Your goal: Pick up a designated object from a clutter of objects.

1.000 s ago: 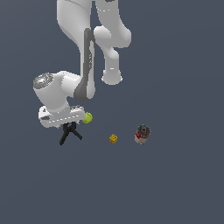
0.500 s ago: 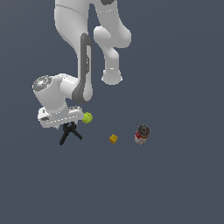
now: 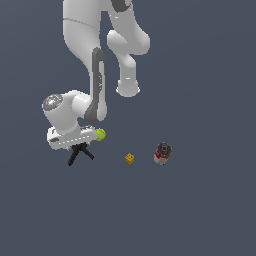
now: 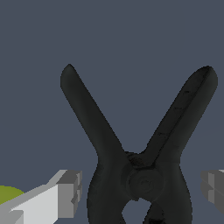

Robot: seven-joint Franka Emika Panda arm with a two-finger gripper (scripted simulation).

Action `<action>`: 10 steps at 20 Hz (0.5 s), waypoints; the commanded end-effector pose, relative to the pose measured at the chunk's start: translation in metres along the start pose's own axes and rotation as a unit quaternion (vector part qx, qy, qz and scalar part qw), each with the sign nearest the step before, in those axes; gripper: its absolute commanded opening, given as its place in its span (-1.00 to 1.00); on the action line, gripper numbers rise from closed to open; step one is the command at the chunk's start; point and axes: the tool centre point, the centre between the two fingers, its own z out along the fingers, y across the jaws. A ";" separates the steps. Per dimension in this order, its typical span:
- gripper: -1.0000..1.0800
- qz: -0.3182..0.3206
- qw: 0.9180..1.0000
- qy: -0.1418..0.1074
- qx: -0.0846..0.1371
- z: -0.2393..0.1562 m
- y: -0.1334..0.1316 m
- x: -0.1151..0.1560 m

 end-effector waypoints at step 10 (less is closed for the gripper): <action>-1.00 -0.001 1.000 0.000 0.000 0.022 0.001 0.000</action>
